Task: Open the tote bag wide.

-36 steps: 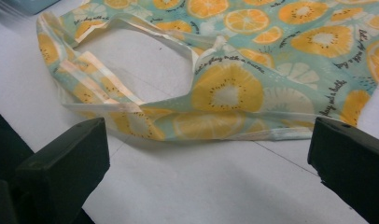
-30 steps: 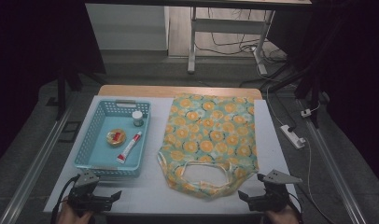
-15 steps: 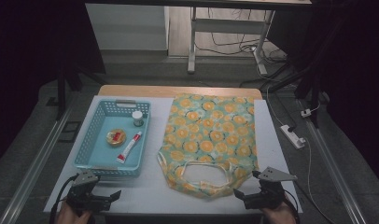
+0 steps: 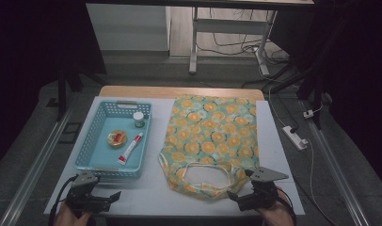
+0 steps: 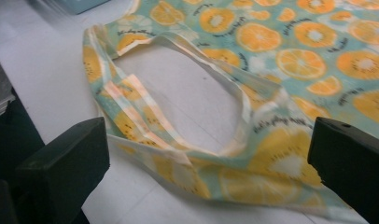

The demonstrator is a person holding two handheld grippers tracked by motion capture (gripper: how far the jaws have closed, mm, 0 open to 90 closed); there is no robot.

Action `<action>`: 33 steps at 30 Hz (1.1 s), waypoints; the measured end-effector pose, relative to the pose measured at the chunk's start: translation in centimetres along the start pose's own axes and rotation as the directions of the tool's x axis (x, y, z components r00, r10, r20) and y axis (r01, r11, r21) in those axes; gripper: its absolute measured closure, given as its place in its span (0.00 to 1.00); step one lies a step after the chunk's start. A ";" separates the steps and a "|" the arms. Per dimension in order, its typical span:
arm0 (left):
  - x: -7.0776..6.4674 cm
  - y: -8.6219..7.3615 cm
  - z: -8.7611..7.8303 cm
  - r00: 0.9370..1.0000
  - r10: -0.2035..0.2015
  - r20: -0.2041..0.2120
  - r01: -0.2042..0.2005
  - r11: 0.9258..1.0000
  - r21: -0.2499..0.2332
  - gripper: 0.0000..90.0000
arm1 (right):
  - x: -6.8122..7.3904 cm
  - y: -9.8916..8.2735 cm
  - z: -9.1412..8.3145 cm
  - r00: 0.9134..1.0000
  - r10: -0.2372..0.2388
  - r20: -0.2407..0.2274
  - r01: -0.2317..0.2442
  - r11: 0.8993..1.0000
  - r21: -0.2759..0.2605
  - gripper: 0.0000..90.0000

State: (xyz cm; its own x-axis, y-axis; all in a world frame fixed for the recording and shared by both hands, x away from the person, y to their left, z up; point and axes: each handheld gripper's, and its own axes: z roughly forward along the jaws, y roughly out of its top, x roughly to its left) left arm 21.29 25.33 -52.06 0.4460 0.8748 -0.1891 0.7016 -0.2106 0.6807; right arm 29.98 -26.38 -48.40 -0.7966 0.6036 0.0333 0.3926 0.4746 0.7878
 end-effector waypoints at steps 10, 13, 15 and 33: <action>-0.3 0.0 0.1 1.000 0.028 0.004 -0.028 1.000 0.006 0.01 | 0.5 1.2 1.3 0.999 -0.006 -0.051 0.006 1.000 0.007 0.00; -0.3 0.1 0.1 0.999 0.033 0.001 -0.033 0.999 0.009 0.01 | 0.7 1.5 1.7 0.998 -0.024 -0.049 0.025 1.000 0.014 0.00; -0.3 0.1 0.1 1.000 0.029 0.003 -0.029 1.000 0.010 0.01 | 0.9 1.9 2.0 0.998 -0.025 -0.056 0.026 0.999 0.019 0.00; -0.4 0.1 0.2 0.999 0.038 0.006 -0.038 0.999 0.017 0.01 | 2.7 3.1 6.7 0.985 -0.101 -0.142 0.124 0.979 0.163 0.02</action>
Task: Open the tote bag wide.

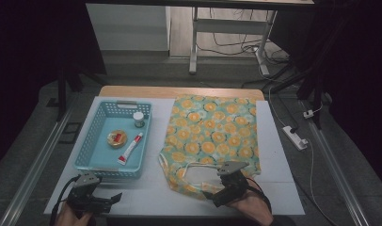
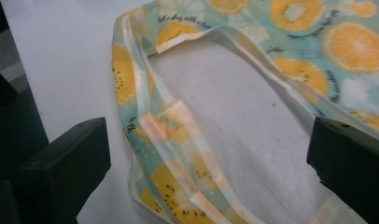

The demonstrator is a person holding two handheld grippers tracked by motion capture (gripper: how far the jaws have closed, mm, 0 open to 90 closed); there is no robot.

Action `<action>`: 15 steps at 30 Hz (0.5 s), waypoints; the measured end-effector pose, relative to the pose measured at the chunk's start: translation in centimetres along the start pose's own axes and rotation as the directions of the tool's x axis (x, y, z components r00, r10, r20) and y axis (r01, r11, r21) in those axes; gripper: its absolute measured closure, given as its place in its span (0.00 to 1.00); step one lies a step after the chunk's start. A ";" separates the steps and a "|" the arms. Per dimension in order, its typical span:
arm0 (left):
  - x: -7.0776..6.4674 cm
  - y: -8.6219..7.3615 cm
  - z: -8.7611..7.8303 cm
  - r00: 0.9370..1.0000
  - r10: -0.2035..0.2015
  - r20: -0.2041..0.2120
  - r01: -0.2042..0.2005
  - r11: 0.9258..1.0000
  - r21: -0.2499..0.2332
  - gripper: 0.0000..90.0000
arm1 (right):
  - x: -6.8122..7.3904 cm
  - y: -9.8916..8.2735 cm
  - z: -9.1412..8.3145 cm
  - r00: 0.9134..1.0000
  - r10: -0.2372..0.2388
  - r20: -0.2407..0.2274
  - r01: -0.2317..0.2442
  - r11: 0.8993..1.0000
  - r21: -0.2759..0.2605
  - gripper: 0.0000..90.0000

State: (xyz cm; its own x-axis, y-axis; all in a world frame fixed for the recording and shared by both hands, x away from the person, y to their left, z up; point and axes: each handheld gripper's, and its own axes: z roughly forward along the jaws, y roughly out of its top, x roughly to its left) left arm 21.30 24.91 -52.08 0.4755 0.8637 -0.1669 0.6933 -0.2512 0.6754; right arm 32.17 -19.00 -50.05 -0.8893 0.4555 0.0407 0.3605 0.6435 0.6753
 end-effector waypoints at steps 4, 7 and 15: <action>0.0 0.0 0.0 1.000 0.001 0.001 -0.001 1.000 0.000 0.01 | 0.0 0.0 0.7 1.000 -0.019 -0.019 0.020 1.000 0.023 0.16; 0.0 0.0 0.0 1.000 0.001 0.003 -0.001 1.000 0.001 0.01 | 0.1 0.0 1.1 0.998 -0.039 -0.045 0.041 0.998 0.047 0.33; -0.1 0.0 0.1 1.000 0.009 0.002 -0.009 1.000 0.004 0.01 | 0.2 0.3 1.2 0.994 -0.051 -0.093 0.058 0.995 0.083 0.73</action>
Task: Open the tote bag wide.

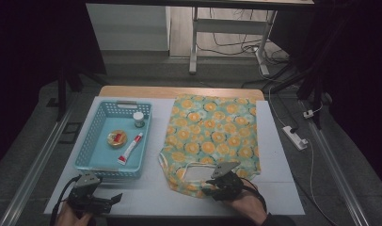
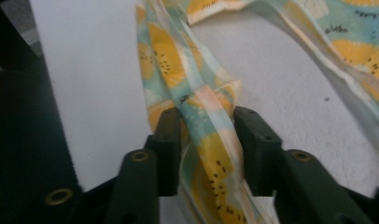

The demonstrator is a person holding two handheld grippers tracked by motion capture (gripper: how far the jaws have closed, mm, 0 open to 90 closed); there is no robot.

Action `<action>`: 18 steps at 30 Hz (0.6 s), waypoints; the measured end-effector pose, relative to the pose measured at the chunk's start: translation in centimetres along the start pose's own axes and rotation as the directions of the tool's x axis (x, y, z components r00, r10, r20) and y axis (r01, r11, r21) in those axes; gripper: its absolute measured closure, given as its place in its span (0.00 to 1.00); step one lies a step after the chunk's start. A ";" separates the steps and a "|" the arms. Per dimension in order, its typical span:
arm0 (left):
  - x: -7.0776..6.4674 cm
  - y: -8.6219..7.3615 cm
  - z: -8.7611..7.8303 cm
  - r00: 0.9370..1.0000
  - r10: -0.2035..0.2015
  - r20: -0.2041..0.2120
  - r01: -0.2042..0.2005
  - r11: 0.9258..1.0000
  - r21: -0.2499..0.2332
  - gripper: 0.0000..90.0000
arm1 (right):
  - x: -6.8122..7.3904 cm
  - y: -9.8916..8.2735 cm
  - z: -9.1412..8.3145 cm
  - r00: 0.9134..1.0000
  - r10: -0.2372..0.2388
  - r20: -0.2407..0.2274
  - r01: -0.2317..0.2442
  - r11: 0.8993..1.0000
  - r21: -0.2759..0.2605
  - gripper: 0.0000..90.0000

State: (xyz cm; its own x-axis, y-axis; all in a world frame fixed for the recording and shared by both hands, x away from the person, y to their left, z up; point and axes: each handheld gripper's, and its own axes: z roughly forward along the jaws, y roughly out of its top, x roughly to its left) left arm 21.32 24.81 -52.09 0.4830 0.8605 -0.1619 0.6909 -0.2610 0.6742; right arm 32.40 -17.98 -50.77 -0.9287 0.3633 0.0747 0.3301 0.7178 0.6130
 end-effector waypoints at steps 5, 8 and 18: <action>0.0 0.0 0.0 1.000 0.000 -0.002 0.000 1.000 0.001 0.01 | -0.4 0.6 -1.0 1.000 0.025 0.017 -0.025 0.999 -0.033 0.81; 0.0 0.0 0.0 1.000 0.000 -0.003 0.000 1.000 0.000 0.01 | -0.7 1.1 -1.5 0.999 0.038 0.010 -0.037 0.998 -0.056 0.83; 0.0 0.0 0.0 1.000 0.002 -0.005 -0.002 1.000 0.001 0.01 | -2.3 2.2 -3.4 0.998 0.055 0.005 -0.054 0.992 -0.110 0.98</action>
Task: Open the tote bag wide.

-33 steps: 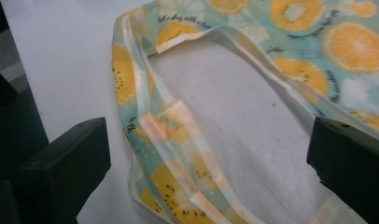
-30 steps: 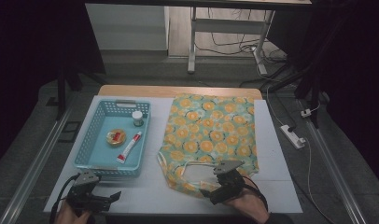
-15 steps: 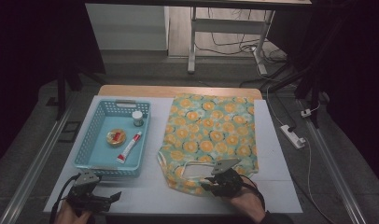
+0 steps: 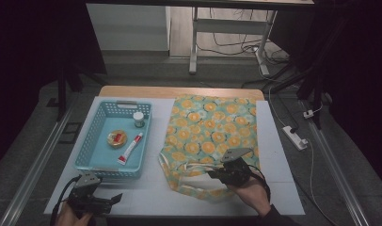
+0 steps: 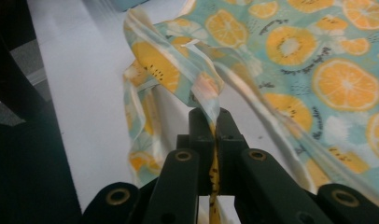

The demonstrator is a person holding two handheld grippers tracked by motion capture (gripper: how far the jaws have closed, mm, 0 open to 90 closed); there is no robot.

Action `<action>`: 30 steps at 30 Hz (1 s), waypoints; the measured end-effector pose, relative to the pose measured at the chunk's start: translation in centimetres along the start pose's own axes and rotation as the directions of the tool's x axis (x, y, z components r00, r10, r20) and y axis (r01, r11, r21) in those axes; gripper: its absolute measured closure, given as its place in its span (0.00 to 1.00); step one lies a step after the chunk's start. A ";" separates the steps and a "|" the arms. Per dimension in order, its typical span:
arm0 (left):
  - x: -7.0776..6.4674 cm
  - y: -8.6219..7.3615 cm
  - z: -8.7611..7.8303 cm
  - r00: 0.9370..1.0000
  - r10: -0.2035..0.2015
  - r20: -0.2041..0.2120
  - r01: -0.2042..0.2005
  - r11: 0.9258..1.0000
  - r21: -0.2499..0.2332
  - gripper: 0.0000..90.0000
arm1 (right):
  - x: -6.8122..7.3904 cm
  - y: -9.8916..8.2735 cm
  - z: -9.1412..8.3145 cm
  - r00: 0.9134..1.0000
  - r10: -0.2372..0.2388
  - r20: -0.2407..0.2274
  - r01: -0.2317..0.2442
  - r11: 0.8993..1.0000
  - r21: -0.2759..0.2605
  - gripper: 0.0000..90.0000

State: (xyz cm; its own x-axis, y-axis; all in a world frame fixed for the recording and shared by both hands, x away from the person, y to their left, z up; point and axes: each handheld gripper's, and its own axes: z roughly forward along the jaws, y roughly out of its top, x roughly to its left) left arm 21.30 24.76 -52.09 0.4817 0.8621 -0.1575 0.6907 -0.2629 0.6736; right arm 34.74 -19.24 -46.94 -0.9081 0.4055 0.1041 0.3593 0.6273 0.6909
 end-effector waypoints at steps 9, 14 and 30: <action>0.0 0.0 0.0 1.000 -0.001 0.001 0.001 1.000 0.000 0.01 | -3.0 1.3 0.3 0.998 0.060 0.021 -0.059 0.998 -0.028 0.98; 0.1 0.0 0.0 1.000 -0.005 0.002 0.005 1.000 0.000 0.02 | -4.9 2.2 1.0 0.995 0.090 0.034 -0.089 0.996 -0.012 0.99; 0.1 0.0 0.0 1.000 -0.008 0.006 0.008 1.000 0.003 0.02 | -9.5 5.6 0.6 0.990 0.106 0.088 -0.104 0.994 -0.032 0.99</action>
State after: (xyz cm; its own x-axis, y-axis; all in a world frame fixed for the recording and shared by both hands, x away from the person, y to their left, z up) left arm 21.39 24.87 -52.12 0.4798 0.8613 -0.1673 0.6959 -0.2575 0.6704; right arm 45.53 -19.17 -44.53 -0.8424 0.5268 0.1133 0.4443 0.5601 0.6992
